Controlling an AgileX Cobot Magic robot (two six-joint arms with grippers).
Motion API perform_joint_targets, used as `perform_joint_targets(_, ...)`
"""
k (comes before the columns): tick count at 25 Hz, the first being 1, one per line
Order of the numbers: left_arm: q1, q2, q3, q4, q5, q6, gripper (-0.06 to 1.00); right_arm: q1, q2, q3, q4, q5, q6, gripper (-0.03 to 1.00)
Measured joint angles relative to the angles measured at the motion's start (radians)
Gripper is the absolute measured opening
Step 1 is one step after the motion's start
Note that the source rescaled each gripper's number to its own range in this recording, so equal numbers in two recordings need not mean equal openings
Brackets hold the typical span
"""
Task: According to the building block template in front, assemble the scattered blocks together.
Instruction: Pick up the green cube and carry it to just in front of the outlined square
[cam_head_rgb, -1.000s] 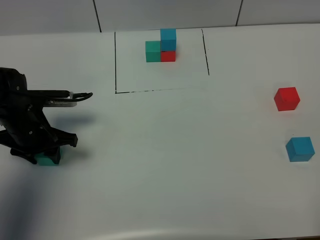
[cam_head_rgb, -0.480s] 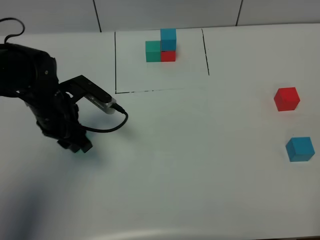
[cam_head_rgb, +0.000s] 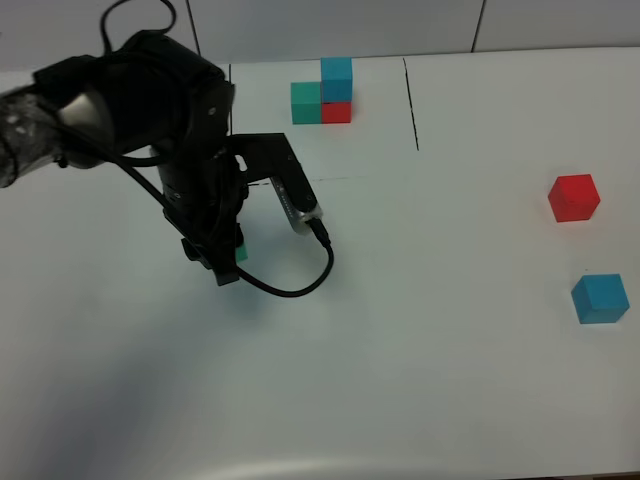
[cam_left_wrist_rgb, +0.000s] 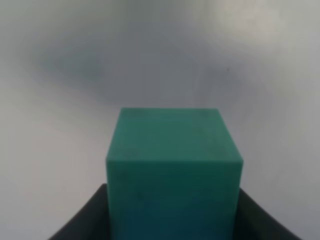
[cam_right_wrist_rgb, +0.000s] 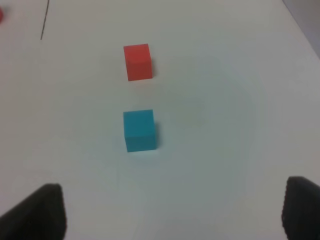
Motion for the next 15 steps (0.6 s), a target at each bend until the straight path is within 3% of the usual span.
perform_joint_targets(9,-0.086,0.179,-0.219,0.004,0.065,0.1,0.19,0.0,0.0,0.0,0.0,0.0,0.0,0.75)
perform_joint_targets(15,-0.099,0.202,-0.246,-0.003,0.04,0.168,0.19,0.0,0.0,0.0,0.0,0.0,0.001,0.75)
